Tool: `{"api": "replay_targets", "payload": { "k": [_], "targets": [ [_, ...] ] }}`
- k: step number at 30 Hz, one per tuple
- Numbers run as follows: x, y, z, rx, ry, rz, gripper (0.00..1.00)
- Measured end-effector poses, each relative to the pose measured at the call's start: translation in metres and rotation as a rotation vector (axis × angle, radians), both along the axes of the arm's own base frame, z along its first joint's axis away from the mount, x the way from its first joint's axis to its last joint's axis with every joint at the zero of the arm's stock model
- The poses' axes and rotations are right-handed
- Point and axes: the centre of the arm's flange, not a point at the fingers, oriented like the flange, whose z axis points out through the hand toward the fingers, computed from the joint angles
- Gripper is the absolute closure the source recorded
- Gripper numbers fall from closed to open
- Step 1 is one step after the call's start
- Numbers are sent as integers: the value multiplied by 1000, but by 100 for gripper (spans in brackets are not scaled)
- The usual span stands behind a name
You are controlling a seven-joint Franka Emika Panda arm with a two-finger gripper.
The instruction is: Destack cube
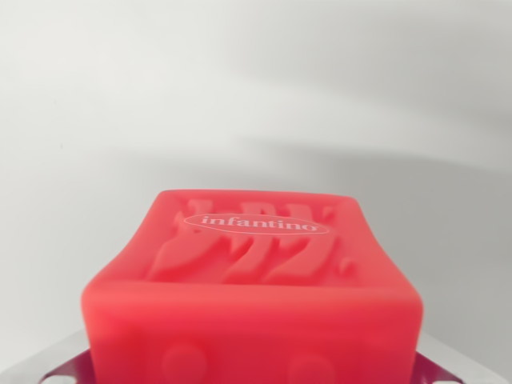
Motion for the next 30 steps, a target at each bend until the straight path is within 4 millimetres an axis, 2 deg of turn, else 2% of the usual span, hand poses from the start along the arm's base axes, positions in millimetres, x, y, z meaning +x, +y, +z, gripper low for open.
{"api": "replay_targets", "payload": {
  "k": [22, 30],
  "targets": [
    [-29, -23, -16, -1, -2, 169, 100],
    [-30, -21, -43, 0, 3, 176, 100]
  ]
}}
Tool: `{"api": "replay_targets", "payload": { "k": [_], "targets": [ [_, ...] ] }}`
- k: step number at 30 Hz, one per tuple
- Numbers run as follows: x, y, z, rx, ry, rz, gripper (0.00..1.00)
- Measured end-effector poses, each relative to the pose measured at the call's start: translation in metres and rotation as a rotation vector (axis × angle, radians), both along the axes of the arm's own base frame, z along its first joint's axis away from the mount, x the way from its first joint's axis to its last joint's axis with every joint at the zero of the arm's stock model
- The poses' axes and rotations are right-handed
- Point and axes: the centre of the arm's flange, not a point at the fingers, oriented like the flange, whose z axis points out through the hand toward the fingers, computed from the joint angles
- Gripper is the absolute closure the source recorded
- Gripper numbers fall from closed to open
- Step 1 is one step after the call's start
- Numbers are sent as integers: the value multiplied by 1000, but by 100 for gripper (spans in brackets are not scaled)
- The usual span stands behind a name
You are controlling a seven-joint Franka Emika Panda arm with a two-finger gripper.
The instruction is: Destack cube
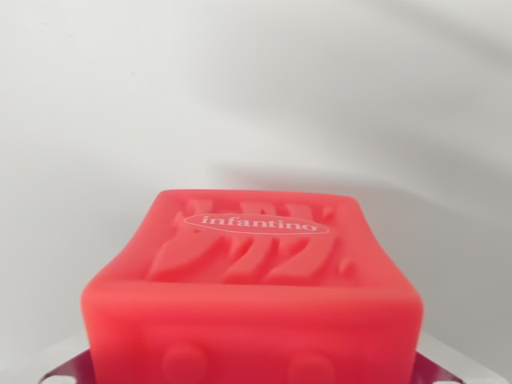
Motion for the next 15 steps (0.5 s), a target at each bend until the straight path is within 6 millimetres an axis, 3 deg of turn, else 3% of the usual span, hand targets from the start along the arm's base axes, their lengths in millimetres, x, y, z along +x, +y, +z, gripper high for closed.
{"api": "replay_targets", "payload": {
  "k": [15],
  "targets": [
    [0, 0, -30, -1, -2, 1, 100]
  ]
}}
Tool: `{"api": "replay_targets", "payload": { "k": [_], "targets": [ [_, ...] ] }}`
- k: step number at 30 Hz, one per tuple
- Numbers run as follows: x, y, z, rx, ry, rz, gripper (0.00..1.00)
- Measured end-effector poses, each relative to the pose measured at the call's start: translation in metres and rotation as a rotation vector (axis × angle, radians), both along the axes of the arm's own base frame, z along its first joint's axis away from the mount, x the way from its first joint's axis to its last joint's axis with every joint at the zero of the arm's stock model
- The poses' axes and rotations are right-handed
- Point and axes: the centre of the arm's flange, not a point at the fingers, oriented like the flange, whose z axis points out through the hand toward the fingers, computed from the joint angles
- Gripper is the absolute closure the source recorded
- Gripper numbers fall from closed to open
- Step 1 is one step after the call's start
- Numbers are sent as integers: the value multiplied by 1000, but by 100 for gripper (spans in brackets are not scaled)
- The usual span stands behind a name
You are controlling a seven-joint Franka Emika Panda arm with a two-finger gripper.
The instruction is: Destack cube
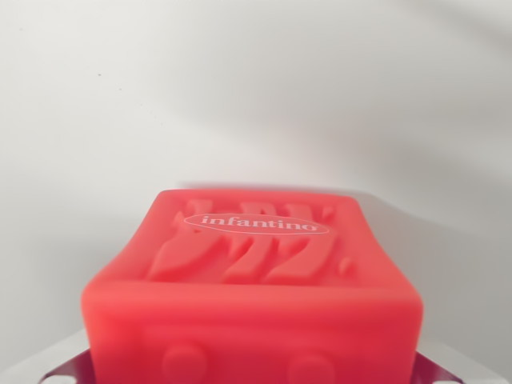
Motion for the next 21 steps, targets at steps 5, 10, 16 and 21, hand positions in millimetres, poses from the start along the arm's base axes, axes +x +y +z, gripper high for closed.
{"api": "replay_targets", "payload": {
  "k": [5, 10, 16, 21],
  "targets": [
    [0, 0, -4, 0, -2, 0, 100],
    [0, 0, -7, 0, -1, 0, 0],
    [0, 0, -7, 0, -2, 0, 0],
    [0, 0, -7, 0, -2, 0, 0]
  ]
}}
